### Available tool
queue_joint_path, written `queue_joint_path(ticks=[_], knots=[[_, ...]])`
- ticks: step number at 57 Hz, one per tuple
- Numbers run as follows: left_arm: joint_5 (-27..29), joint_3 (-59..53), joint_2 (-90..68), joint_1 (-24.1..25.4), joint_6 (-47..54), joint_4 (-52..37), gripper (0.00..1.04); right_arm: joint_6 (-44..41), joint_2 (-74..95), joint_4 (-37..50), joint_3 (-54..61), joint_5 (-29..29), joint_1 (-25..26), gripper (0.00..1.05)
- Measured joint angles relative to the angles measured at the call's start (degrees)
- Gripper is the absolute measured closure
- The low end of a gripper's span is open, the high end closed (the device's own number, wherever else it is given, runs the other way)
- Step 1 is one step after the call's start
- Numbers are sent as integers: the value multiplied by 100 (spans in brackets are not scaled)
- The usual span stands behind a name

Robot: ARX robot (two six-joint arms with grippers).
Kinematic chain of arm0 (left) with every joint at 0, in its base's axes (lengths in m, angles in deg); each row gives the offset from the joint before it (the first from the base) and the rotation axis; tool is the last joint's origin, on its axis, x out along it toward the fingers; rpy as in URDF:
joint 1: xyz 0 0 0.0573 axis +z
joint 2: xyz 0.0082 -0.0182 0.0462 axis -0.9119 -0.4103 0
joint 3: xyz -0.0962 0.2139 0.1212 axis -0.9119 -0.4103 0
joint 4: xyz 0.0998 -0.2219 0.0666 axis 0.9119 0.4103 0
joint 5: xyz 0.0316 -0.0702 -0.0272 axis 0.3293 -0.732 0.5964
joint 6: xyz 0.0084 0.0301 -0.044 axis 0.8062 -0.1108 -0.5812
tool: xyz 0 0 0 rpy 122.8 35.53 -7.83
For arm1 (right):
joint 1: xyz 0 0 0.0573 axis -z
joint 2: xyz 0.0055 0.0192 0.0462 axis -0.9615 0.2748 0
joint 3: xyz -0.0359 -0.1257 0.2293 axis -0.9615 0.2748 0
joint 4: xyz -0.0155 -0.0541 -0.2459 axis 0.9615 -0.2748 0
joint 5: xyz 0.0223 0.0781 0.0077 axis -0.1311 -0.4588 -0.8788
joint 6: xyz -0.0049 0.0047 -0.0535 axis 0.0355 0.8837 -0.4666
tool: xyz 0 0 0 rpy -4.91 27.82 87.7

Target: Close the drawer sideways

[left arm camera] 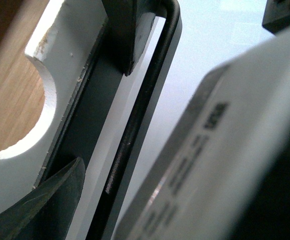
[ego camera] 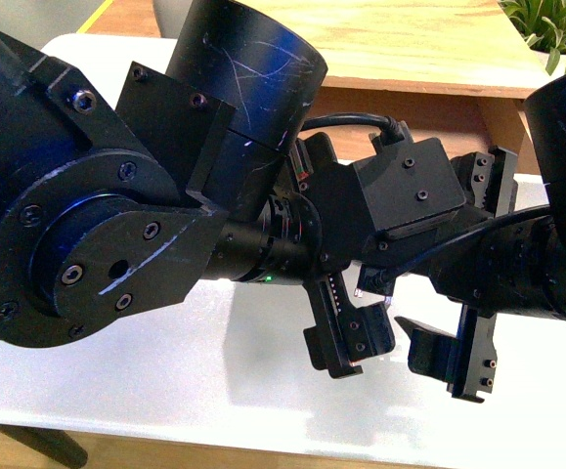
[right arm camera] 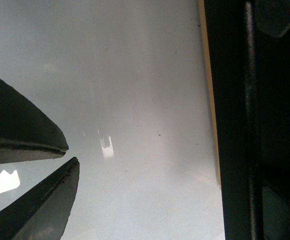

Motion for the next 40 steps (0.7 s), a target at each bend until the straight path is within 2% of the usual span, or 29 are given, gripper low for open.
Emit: queue_joint_path(ticks=[40], knots=[[74, 758, -365, 59, -122, 232, 9, 35, 343, 90, -671, 11, 361, 9]])
